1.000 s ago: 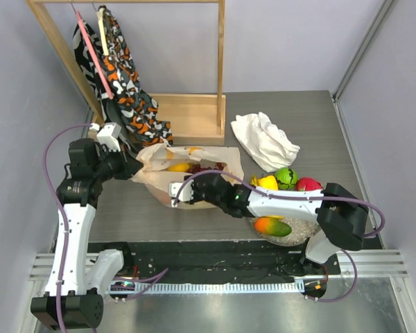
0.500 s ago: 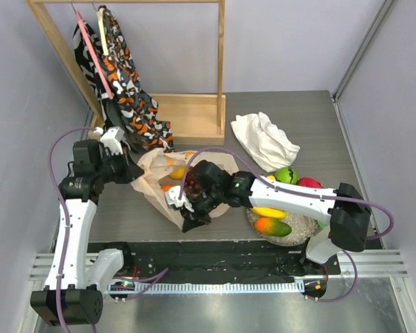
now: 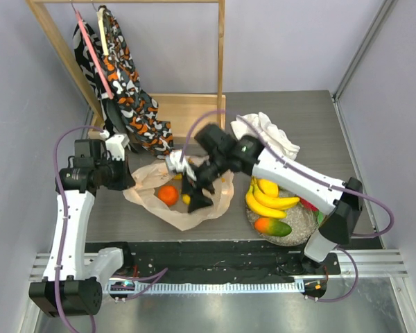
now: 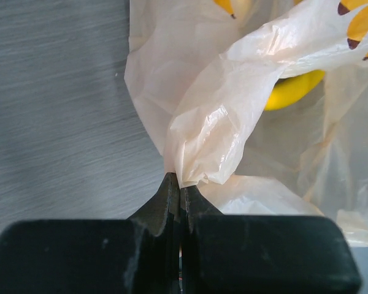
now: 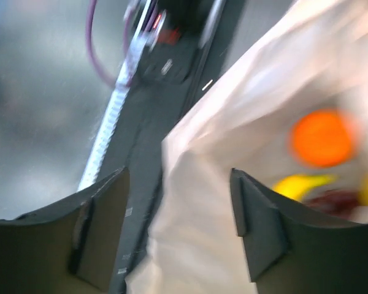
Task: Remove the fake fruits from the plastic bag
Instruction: Adjust the plastic bag at the center of the board.
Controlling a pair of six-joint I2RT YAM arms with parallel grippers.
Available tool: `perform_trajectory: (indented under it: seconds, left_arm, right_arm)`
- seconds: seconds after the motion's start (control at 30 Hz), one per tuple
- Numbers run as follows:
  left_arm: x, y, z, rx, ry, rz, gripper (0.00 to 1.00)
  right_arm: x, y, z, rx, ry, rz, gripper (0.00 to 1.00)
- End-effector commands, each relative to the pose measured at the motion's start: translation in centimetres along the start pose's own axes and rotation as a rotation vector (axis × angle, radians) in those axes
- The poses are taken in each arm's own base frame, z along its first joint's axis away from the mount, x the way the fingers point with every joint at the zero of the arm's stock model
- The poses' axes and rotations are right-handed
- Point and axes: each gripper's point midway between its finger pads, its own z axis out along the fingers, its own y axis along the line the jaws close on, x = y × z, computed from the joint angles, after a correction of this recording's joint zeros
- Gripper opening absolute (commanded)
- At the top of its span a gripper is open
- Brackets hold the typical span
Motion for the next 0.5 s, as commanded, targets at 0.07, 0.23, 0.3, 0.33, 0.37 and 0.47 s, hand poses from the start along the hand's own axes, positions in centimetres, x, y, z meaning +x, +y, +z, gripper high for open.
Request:
perform_trajectory:
  seconds: [0.07,0.23,0.3,0.33,0.37,0.47]
  left_arm:
    - [-1.0,1.0,0.7,-0.036,-0.057,0.033,0.0]
    - [-1.5,-0.1,0.3,0.013,-0.096,0.021,0.0]
    - [-1.6,-0.1,0.3,0.011,-0.096,0.014,0.0]
    - [-1.7,-0.1,0.4,0.01,-0.099,0.007,0.0]
    - [-1.8,0.0,0.4,0.004,-0.103,0.007,0.0]
    - [-1.7,0.0,0.4,0.004,-0.104,0.004,0.0]
  right_arm:
    - [-6.2,-1.9,-4.6,0.002,-0.058,-0.012,0.61]
    - [-3.4,-6.2,-2.3,0.114,0.009,-0.008,0.22]
    - [-2.1,-6.7,-1.5,0.106,0.045,-0.016,0.18]
    - [-1.2,-7.0,-0.9,0.098,0.065,-0.013,0.18]
    - [-0.7,-7.4,-0.6,0.115,0.088,-0.014,0.18]
    - [0.1,-10.0,1.2,0.212,0.108,-0.022,0.17]
